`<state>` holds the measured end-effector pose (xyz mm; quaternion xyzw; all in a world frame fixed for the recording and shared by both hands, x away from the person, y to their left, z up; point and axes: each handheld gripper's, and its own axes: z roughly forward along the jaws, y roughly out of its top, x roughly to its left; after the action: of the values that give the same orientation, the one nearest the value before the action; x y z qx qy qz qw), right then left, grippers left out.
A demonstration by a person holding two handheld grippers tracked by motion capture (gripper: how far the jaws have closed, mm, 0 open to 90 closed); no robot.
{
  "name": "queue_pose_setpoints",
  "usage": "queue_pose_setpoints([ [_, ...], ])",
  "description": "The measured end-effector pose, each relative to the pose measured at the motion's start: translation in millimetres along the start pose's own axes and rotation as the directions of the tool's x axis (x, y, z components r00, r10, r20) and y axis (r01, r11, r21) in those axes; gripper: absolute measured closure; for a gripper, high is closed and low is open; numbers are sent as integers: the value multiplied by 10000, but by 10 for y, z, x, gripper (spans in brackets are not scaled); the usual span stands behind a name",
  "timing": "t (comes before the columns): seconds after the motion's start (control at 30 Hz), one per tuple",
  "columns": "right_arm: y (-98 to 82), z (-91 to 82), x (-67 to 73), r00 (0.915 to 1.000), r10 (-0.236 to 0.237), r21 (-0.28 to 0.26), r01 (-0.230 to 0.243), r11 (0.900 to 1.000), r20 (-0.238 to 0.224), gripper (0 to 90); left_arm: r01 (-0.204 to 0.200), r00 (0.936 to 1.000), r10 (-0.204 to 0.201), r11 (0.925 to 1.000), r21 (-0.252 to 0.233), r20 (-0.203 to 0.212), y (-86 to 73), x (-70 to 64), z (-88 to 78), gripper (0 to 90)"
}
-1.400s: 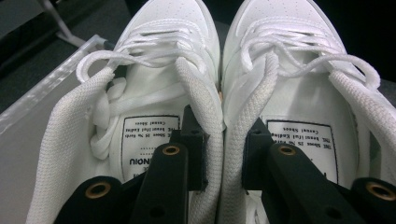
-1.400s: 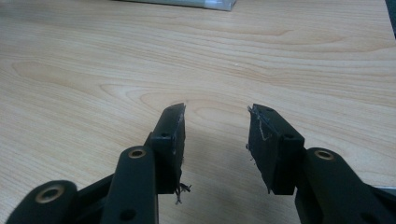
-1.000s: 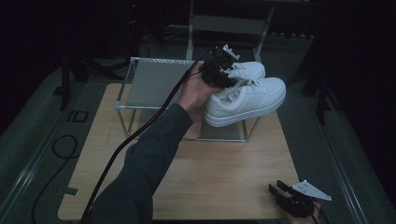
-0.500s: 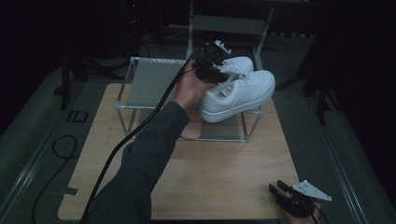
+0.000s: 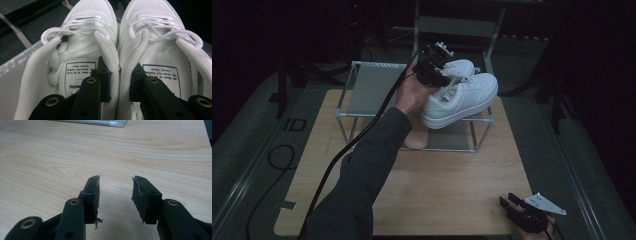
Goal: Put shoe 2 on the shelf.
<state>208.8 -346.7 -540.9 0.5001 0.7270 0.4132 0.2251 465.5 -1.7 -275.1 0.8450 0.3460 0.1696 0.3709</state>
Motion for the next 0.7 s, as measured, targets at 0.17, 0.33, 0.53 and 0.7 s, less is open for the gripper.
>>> queue_pose_setpoints([
  [0.17, 3, 5, 6, 10000, -23, -9, 23, 10000, -34, 563, 207, 9996, -207, 9998, 5, -194, -10, 47, 4, 762],
  [0.33, 4, 7, 8, 10000, -4, -32, 4, 10000, -46, 561, 442, 9979, -436, 9990, 117, -477, -28, 94, 10, 762],
  [0.53, 5, 12, 11, 10000, 42, -39, -42, 10000, -66, 560, 800, 9929, -794, 9968, 40, -885, -58, 145, 13, 762],
  [0.7, 5, 13, 13, 10000, 60, -58, -60, 10000, -74, 560, 1041, 9886, -1015, 9944, 177, -1115, -70, 191, 12, 762],
])
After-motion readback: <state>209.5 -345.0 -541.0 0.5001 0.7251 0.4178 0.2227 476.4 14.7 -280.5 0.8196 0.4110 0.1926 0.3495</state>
